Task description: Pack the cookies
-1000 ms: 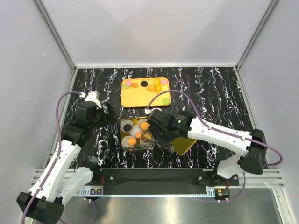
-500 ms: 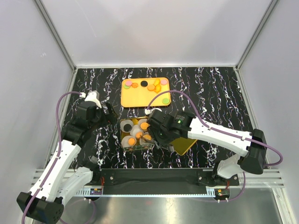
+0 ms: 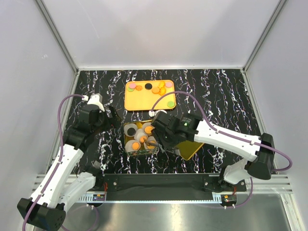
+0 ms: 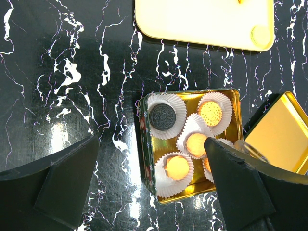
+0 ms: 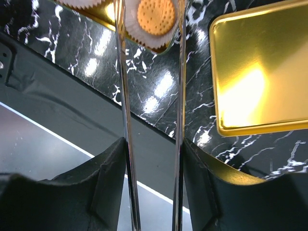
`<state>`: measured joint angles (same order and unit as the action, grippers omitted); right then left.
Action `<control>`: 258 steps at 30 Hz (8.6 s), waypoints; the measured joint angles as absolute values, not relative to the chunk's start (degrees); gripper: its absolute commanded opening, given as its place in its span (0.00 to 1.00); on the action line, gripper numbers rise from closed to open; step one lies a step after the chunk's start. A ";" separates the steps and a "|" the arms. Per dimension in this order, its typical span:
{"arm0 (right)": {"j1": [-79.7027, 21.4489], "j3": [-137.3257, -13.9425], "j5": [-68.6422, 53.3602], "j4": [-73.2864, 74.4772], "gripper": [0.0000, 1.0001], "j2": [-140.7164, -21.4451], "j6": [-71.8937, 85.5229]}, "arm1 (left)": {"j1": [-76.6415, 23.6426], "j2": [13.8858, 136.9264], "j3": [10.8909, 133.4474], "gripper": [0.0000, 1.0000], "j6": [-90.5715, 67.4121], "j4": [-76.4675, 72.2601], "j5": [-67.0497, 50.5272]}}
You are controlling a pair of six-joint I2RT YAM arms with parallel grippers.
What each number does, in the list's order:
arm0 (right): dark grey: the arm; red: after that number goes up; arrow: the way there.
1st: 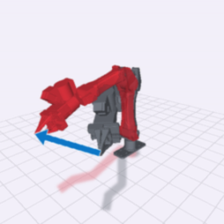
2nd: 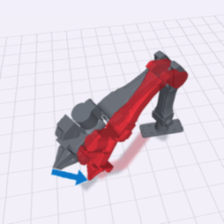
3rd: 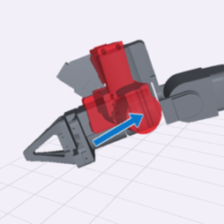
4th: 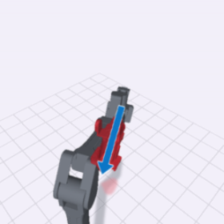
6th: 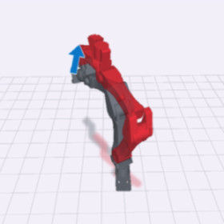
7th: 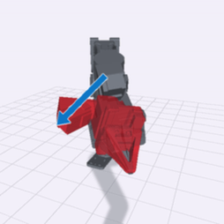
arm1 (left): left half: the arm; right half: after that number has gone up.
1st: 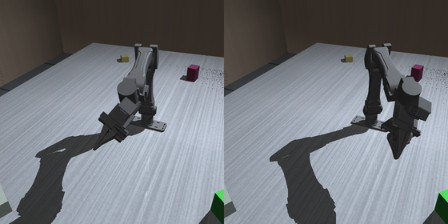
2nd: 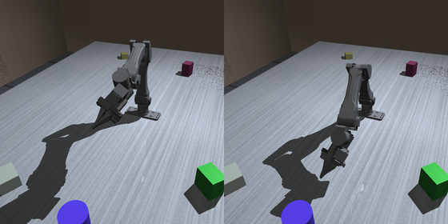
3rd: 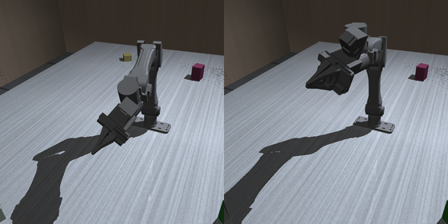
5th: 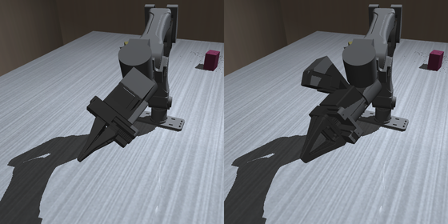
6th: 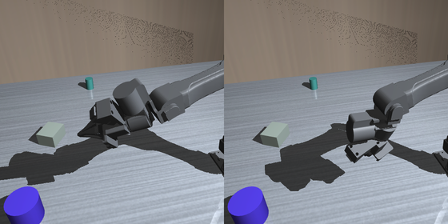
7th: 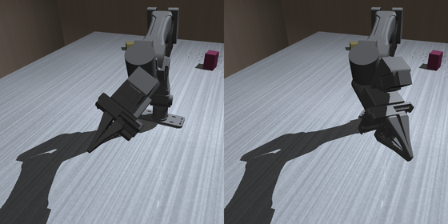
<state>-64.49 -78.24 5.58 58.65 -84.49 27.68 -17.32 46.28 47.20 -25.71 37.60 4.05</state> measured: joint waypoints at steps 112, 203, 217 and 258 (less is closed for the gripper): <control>-14.96 -54.76 0.05 28.99 0.20 -95.50 21.30 | -40.95 69.08 56.23 0.99 -37.01 24.77 -4.73; -68.88 -74.70 46.13 32.08 0.67 -90.76 -6.02 | -24.77 91.98 77.87 0.00 -44.23 30.02 -30.06; -69.60 -69.89 54.65 16.64 0.50 -91.81 -21.67 | -23.46 90.28 75.81 0.00 -45.80 26.81 -31.75; -54.50 -89.47 12.34 38.37 0.02 -84.38 3.95 | -9.54 74.94 94.11 0.99 -37.89 34.22 -10.92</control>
<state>-54.50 -89.47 12.34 38.37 -84.38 3.95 -9.54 74.94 94.11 -37.89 34.22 -10.92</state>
